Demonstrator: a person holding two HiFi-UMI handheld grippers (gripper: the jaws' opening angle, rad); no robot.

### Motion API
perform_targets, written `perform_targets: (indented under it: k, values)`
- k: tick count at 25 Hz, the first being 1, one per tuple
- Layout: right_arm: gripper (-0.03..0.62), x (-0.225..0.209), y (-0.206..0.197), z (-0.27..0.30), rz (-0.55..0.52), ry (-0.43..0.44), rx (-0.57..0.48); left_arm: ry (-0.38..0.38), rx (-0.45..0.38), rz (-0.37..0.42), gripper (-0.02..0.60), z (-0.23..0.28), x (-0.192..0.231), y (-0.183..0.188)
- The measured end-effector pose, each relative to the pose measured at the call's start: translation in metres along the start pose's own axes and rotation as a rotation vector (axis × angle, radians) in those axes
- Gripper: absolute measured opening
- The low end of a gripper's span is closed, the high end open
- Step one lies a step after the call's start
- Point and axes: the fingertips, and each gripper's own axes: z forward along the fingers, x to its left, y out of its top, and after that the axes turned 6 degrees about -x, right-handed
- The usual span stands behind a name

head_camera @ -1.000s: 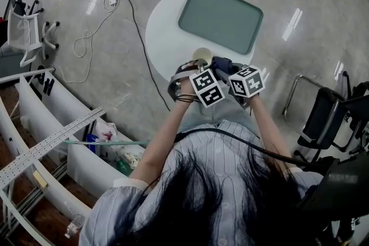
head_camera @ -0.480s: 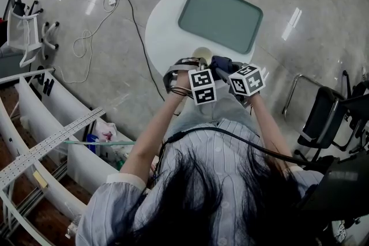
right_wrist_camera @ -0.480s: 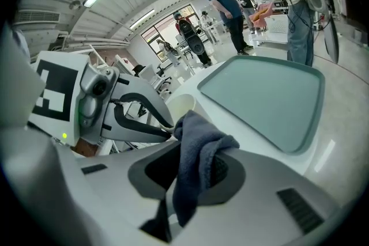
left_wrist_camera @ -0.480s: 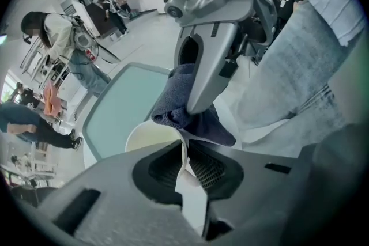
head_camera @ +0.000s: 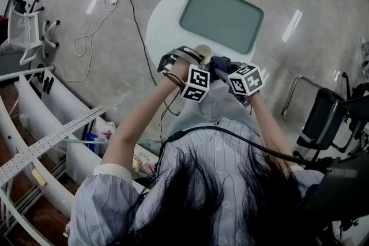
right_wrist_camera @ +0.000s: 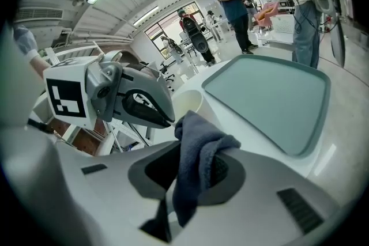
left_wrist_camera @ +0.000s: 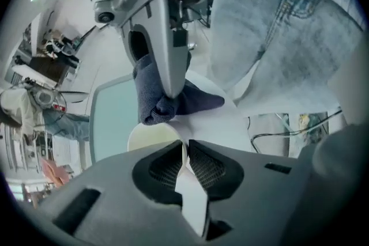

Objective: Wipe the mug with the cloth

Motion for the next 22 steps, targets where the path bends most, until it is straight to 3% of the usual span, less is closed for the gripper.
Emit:
perform_targets:
  k: [9,15,18,22]
  values:
    - [0.080,-0.003,0.000,-0.001,-0.009,-0.009,0.013,-0.040,0.055,0.417,0.048,0.000,-0.001,-0.013]
    - [0.080,-0.004,-0.001,-0.001,-0.009,-0.011,0.017,-0.001,0.107,0.662,0.049,0.000,0.004,-0.021]
    - [0.080,-0.005,-0.001,-0.001,-0.006,-0.012,0.015,0.040,0.131,0.633,0.049,0.001,0.009,-0.023]
    - [0.080,-0.003,-0.001,-0.001,-0.007,-0.011,0.014,0.069,0.065,0.392,0.051,-0.008,0.012,-0.019]
